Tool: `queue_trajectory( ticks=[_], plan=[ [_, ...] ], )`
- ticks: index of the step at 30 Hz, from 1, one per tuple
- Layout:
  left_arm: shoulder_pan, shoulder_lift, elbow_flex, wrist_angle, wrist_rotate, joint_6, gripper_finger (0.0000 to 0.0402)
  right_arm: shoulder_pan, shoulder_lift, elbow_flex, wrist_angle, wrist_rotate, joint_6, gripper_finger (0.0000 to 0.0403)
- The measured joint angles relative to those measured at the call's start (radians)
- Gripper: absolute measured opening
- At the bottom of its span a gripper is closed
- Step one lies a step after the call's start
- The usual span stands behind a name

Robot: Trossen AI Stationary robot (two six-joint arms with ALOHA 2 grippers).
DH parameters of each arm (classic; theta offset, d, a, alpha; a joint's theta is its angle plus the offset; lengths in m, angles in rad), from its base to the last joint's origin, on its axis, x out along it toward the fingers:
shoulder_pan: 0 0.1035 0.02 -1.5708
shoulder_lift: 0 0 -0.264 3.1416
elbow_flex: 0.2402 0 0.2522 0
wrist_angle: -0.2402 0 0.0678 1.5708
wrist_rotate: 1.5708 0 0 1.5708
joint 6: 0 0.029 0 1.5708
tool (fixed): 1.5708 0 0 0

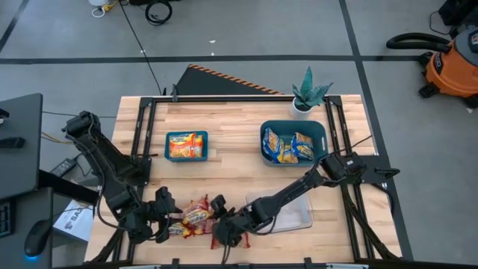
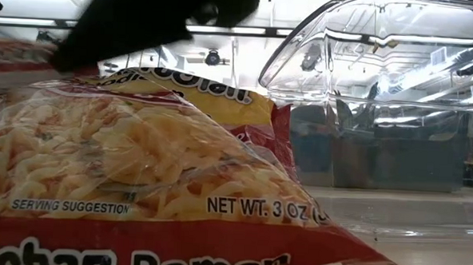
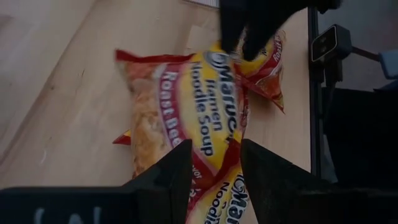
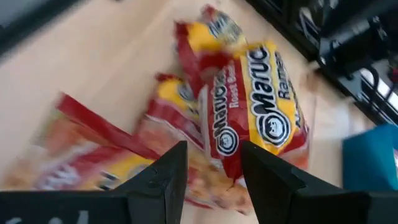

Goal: Sort Maruchan noodles
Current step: Put the red noodle pack into the transparent bin

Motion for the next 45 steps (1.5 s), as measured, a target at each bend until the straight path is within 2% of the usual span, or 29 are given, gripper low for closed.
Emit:
queue_trajectory(
  ticks=[4,10,13,17,20,26,33,38,45],
  plan=[
    [0.000,0.000,0.000,0.002,0.000,0.000,0.0141,-0.019,0.000,-0.019,0.005,0.011,-0.015,0.0155],
    [0.000,0.000,0.000,0.010,0.000,-0.003,0.0141,-0.009,0.000,-0.021,0.004,0.129,-0.040,0.0145],
    [0.001,0.001,0.000,0.011,0.000,-0.026,0.0141,0.000,-0.009,-0.021,-0.006,0.142,-0.034,0.0140],
    [0.004,0.034,-0.001,0.008,-0.014,-0.026,0.0141,0.002,-0.024,-0.021,-0.034,0.149,0.007,0.0139],
    [0.005,0.065,-0.001,0.004,-0.016,-0.026,0.0141,0.002,-0.023,-0.021,-0.068,0.197,-0.012,0.0139],
    [0.005,0.116,-0.001,0.006,-0.022,-0.046,0.0141,-0.015,-0.017,-0.021,-0.076,0.184,-0.050,0.0139],
    [0.005,0.180,-0.001,0.012,-0.030,-0.054,0.0141,-0.050,-0.017,-0.021,-0.055,0.083,-0.057,0.0133],
    [0.014,0.189,-0.001,0.013,-0.037,-0.057,0.0141,-0.056,-0.017,-0.021,-0.035,0.060,-0.079,0.0097],
    [0.031,0.188,0.007,0.013,-0.031,-0.046,0.0141,-0.056,-0.017,-0.021,-0.024,0.036,-0.101,0.0009]
  ],
)
